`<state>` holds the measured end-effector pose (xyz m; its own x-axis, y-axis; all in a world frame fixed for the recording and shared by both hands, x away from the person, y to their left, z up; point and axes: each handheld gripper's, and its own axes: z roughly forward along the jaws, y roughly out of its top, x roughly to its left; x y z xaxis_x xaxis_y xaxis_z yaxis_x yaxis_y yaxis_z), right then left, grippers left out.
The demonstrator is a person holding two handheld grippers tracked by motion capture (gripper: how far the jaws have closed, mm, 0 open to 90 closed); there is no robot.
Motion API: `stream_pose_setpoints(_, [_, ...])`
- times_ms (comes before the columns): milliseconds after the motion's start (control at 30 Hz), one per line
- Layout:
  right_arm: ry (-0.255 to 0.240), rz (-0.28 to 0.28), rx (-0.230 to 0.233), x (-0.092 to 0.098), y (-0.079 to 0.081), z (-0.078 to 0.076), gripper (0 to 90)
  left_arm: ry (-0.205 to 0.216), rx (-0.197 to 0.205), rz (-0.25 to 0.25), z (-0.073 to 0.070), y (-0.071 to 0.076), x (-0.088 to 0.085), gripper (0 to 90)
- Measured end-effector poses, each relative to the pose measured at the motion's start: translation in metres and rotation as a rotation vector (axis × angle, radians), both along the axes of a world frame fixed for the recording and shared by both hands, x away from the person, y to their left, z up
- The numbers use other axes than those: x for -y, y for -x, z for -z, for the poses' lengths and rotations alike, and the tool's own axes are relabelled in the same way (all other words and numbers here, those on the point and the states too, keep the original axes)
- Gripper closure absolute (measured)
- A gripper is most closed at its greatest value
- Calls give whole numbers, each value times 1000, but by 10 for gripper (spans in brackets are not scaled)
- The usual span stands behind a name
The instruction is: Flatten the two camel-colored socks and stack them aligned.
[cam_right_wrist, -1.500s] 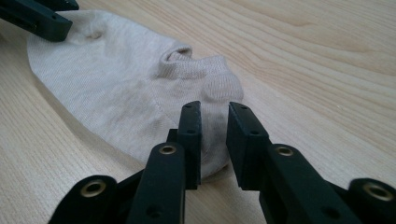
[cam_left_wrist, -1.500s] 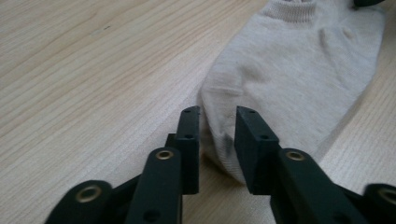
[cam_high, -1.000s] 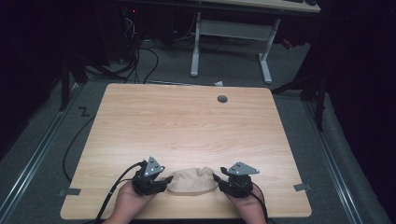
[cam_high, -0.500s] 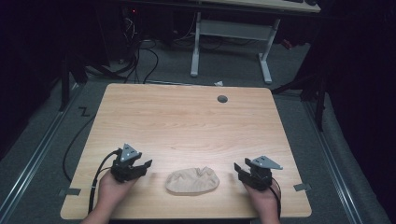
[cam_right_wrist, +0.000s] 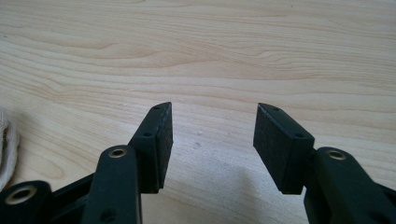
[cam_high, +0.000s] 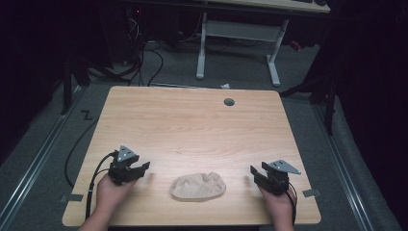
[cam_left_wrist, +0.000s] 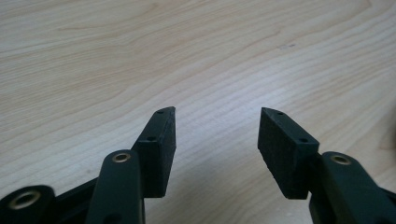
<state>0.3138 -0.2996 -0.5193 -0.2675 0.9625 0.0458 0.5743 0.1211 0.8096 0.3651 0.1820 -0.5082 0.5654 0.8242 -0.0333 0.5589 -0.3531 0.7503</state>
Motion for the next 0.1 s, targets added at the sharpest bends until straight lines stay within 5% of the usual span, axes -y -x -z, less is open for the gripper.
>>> stream_pose_setpoints(100, [10,-11,5,-4,0,-1,475,-8,19,13,-4,4,2,470])
